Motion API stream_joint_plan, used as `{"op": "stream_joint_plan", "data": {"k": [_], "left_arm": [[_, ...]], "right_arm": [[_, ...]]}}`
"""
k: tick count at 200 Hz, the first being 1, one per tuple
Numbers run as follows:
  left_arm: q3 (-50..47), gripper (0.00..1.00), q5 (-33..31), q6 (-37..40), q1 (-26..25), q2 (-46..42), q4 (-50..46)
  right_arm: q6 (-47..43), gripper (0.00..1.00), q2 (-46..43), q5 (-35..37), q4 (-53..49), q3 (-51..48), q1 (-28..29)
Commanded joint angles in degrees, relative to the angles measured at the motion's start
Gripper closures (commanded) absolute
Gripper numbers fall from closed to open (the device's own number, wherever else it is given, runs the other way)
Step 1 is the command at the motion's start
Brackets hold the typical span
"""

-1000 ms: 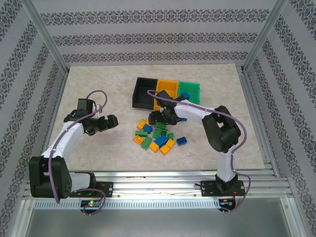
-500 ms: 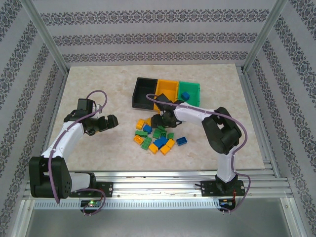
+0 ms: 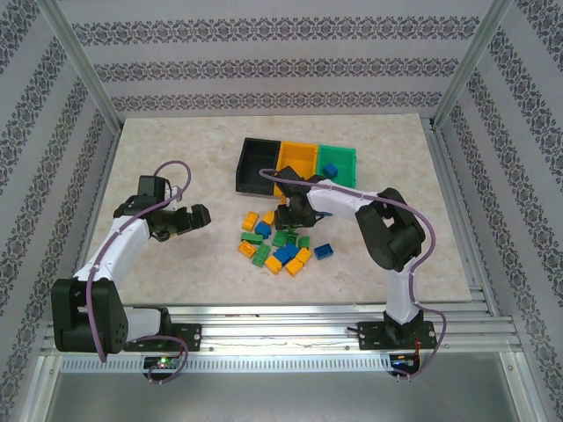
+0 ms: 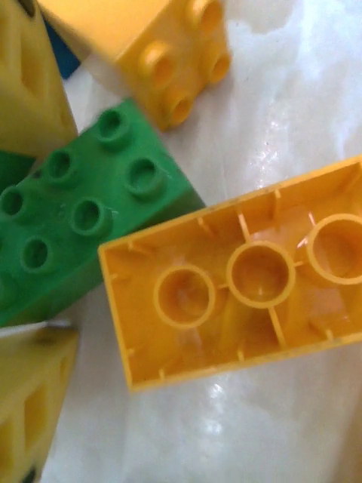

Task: Sort the legos into containers by color
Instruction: Pick up the lego from the center of the table, then place the lego in the container.

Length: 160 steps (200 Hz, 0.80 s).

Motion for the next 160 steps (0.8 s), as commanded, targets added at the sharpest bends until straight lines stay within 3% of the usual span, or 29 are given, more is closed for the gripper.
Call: {"op": "stream_joint_plan", "data": {"k": [1, 62, 110, 123, 139, 160], "left_arm": [[0.6, 0.01, -0.4, 0.7, 0.7, -1.2, -1.3], [0.7, 0.00, -0.2, 0.6, 0.7, -0.4, -1.4], [0.5, 0.00, -1.3, 0.8, 0.7, -1.7, -1.2], [0.6, 0.01, -1.3, 0.7, 0.7, -1.7, -1.3], [0.5, 0.00, -1.2, 0.7, 0.7, -1.5, -1.7], [0.2, 0.01, -1.2, 0.7, 0.6, -1.9, -2.0]], "right_arm": [[-2.5, 0.50, 3.2, 2.7, -2.3, 1.6, 0.8], [-2.8, 0.67, -6.5, 1.9, -0.7, -1.9, -0.4], [-2.9, 0.73, -6.7, -4.4, 0.8, 8.2, -6.9], [-3.2, 0.68, -5.0, -4.8, 0.2, 12.3, -8.6], [-4.0, 0.49, -1.4, -5.4, -2.6, 18.2, -9.9], [-4.9, 0.40, 0.0, -4.5, -4.1, 21.0, -9.8]]}}
